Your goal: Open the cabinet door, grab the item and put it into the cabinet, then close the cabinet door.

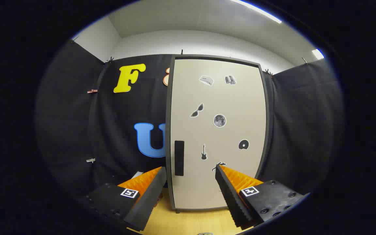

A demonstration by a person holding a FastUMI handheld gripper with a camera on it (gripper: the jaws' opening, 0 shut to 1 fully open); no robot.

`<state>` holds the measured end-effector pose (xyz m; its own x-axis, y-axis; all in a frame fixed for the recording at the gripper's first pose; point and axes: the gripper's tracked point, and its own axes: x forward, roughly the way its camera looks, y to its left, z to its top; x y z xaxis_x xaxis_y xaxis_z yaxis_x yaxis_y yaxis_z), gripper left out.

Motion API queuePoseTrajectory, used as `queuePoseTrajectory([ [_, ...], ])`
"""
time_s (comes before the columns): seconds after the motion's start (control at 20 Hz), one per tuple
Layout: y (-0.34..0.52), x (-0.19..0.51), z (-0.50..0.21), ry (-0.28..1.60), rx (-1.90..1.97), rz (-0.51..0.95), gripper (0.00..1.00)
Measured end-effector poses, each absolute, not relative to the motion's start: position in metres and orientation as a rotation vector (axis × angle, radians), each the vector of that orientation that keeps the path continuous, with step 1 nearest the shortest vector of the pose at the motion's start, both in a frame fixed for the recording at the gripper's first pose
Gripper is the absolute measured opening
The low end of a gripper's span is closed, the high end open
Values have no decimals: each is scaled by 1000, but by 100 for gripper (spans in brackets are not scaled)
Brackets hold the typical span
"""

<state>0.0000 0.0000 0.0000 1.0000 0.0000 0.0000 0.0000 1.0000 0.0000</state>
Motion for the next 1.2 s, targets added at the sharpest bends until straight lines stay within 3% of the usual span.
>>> queuePoseTrajectory([
  [1.2,14,14,-16,16,-43,21,97],
])
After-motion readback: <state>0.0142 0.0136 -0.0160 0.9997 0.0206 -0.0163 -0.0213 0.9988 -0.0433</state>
